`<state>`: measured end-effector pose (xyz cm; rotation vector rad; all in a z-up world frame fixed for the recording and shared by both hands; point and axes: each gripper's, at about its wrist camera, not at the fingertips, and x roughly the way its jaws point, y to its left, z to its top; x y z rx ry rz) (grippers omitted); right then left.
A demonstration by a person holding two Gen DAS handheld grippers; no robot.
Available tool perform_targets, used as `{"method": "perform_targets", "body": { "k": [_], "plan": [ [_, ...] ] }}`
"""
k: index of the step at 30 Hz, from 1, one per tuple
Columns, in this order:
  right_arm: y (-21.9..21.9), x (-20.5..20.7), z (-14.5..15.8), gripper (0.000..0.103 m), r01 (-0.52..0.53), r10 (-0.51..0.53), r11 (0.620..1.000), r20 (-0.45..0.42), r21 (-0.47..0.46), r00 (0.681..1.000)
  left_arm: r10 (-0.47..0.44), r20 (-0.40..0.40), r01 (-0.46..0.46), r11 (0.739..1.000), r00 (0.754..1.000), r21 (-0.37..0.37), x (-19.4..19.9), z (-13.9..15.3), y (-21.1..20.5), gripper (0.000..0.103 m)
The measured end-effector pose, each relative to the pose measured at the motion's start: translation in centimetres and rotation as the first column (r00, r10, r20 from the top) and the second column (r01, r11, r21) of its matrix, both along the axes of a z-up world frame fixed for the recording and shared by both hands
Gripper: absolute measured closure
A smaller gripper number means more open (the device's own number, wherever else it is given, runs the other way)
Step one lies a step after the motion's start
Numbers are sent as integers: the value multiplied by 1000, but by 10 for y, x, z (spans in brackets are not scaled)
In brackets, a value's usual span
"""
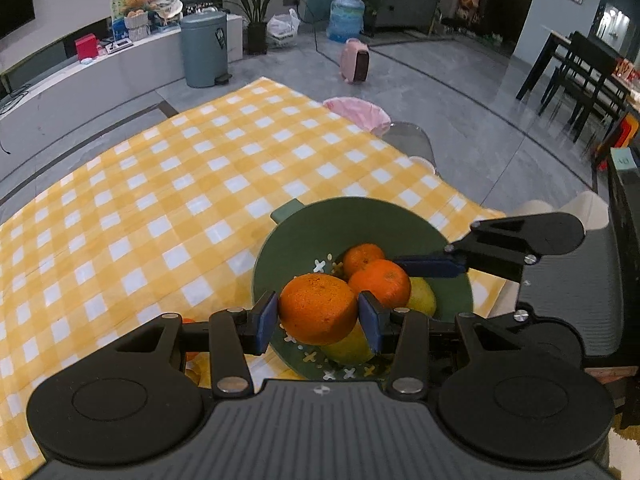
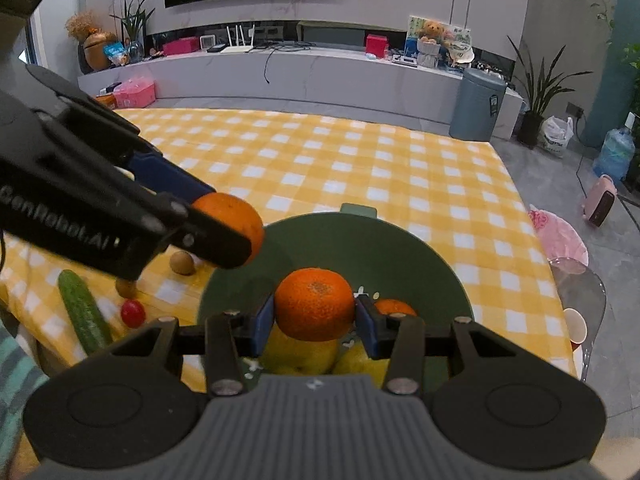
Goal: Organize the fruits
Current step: 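Carry both held tangerines over the green colander and lower them in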
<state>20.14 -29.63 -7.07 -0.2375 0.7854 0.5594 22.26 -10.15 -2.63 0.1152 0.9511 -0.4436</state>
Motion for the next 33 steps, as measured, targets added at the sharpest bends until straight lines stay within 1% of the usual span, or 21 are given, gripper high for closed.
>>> {"method": "perform_targets", "body": {
  "k": [5, 12, 18, 23, 27, 30, 33],
  "plan": [
    [6, 14, -15, 62, -7, 7, 1000, -30, -14, 1000, 7, -24, -7, 1000, 1000, 12, 8, -6, 0, 54],
    [7, 18, -16, 61, 15, -15, 1000, -15, -17, 1000, 1, -39, 0, 1000, 999, 28, 14, -13, -3, 54],
    [-6, 20, -18, 61, 60, -58, 998, -57, 23, 997, 2, -39, -1, 1000, 999, 16, 15, -14, 1, 54],
    [-17, 24, -22, 60, 104, -93, 990, -118, 92, 989, 20, -56, -21, 999, 998, -30, 20, -14, 6, 54],
    [-18, 34, -24, 61, 135, -115, 982, -144, 134, 983, 37, -55, -38, 999, 998, -30, 22, -14, 6, 54],
    [-14, 45, -27, 61, 181, -164, 977, -145, 112, 976, 53, -62, -55, 998, 997, -31, 24, -16, 7, 54],
    [-9, 53, -39, 61, 169, -152, 982, -189, 81, 970, 58, -73, -60, 998, 996, -25, 25, -18, 7, 53]
  ]
}}
